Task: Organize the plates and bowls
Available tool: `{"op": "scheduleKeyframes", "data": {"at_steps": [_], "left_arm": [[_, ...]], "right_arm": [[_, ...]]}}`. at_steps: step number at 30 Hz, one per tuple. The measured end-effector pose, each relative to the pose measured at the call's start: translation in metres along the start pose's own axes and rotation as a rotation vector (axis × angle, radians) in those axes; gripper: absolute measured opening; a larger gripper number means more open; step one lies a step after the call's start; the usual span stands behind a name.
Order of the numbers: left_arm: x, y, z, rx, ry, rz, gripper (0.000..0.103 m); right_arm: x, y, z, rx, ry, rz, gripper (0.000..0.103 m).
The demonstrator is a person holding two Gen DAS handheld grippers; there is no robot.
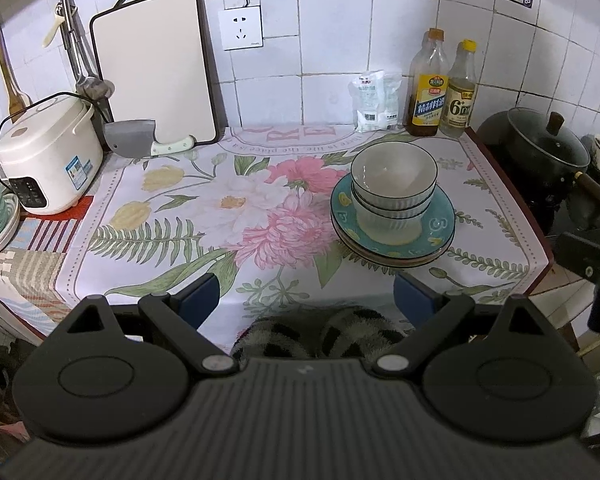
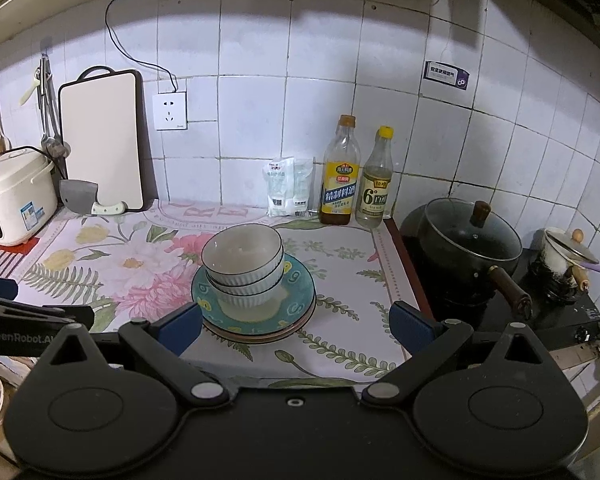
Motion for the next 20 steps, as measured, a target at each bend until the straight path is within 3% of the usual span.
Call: {"op": "scheduleKeyframes", "data": {"at_steps": [20], "left_arm": [[-0.0057,0.0004,0.0019,-0.011,-0.007,0.0,0.095]], "right_arm": [[-0.0005,0.0027,-0.0044,0.011,0.001,-0.007,0.101]]}}
Point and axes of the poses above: each gripper's, at about its wrist camera, not at the fingertips, and z roughly against the way its jaws point, x to its left, y to its underside, the point moved 5 cm from there along -z, roughly the way its jaws point, and after that the axes turned 14 degrees about x, right-handed, at the moved point
